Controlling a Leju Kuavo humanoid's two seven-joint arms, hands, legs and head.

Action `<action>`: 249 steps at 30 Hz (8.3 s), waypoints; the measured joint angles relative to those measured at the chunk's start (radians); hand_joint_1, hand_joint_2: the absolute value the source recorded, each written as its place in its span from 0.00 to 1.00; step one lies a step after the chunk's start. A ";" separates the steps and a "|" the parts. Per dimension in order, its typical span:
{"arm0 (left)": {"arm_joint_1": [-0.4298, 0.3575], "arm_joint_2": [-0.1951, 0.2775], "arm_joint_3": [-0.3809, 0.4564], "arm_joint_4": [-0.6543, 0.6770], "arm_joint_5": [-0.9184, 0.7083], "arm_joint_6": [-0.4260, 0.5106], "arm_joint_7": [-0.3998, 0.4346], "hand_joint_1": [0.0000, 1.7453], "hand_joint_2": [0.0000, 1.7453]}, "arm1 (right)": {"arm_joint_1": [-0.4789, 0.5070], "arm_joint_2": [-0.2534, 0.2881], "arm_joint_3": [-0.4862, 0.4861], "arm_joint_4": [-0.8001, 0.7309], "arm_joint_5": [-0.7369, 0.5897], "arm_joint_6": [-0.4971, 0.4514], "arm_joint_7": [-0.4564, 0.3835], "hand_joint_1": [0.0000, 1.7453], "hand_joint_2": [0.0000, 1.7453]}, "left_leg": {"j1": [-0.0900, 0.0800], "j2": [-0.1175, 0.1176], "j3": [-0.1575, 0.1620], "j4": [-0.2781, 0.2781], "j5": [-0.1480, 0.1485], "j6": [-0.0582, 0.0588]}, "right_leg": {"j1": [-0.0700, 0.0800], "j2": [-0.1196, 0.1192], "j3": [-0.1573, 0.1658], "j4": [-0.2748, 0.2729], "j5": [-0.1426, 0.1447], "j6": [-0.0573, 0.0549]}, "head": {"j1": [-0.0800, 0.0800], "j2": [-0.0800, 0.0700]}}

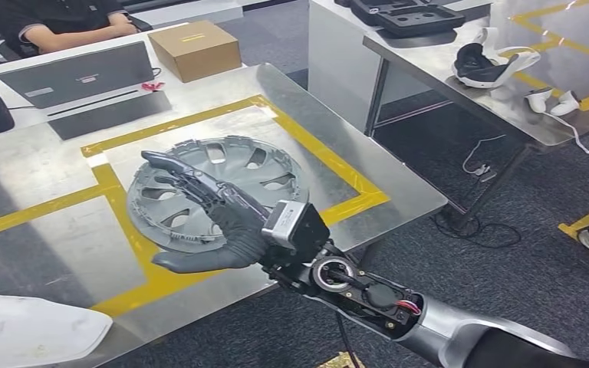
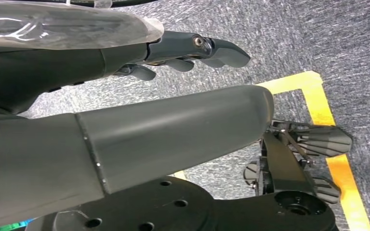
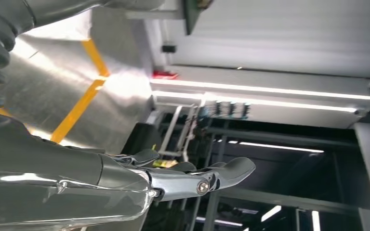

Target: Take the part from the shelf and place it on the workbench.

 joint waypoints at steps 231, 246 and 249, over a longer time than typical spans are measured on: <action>-0.010 -0.007 0.003 0.003 -0.006 -0.049 0.041 0.00 0.00 | 0.391 -0.122 -0.290 1.296 -0.049 0.055 0.384 0.00 0.00 | 0.004 0.018 -0.057 0.245 -0.183 -0.016 | -0.004 0.006 -0.002 -0.010 0.011 -0.026 | 0.011 0.000; -0.003 -0.006 0.003 0.003 -0.015 -0.056 0.066 0.00 0.00 | 0.409 -0.113 -0.288 1.329 -0.088 0.048 0.403 0.00 0.00 | 0.008 0.016 0.052 -0.018 -0.031 0.033 | -0.003 0.011 -0.120 0.229 -0.112 0.019 | 0.014 0.000; -0.001 -0.007 0.003 0.003 -0.017 -0.059 0.070 0.00 0.00 | 0.418 -0.113 -0.288 1.335 -0.104 0.038 0.404 0.00 0.00 | 0.009 0.051 0.058 -0.017 -0.037 0.029 | -0.012 -0.003 -0.139 0.282 -0.110 0.029 | 0.022 0.000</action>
